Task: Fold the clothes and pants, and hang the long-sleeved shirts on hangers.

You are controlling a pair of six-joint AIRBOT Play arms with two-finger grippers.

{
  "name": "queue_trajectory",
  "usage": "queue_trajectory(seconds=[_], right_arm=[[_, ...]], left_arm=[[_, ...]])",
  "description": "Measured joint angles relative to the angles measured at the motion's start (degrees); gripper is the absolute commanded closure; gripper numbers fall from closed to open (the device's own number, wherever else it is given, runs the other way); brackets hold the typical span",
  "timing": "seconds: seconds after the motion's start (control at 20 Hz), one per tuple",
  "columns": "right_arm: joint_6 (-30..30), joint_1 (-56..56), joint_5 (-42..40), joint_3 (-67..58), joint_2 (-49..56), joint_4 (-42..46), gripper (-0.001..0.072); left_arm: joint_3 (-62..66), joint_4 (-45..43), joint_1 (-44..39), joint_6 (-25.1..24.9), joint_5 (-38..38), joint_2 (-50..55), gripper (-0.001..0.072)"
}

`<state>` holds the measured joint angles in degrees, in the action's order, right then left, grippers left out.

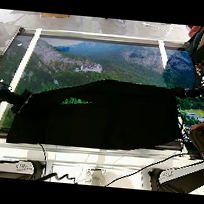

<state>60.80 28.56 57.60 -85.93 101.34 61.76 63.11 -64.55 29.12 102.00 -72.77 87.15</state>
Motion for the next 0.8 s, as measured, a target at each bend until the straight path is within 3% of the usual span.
queue_trajectory(seconds=[0.2,0.45,0.8], right_arm=[[0.0,0.0,-0.1,0.0,0.0,0.0,0.069],[0.0,0.0,-0.2,0.0,0.0,0.0,0.069],[0.0,0.0,-0.2,0.3,0.5,0.0,0.069]], left_arm=[[0.1,0.4,0.2,-2.2,-7.3,1.3,0.0049],[1.0,0.0,0.3,-2.9,-9.2,2.0,0.0071],[3.1,-0.5,3.3,5.9,-7.6,2.7,0.0071]])
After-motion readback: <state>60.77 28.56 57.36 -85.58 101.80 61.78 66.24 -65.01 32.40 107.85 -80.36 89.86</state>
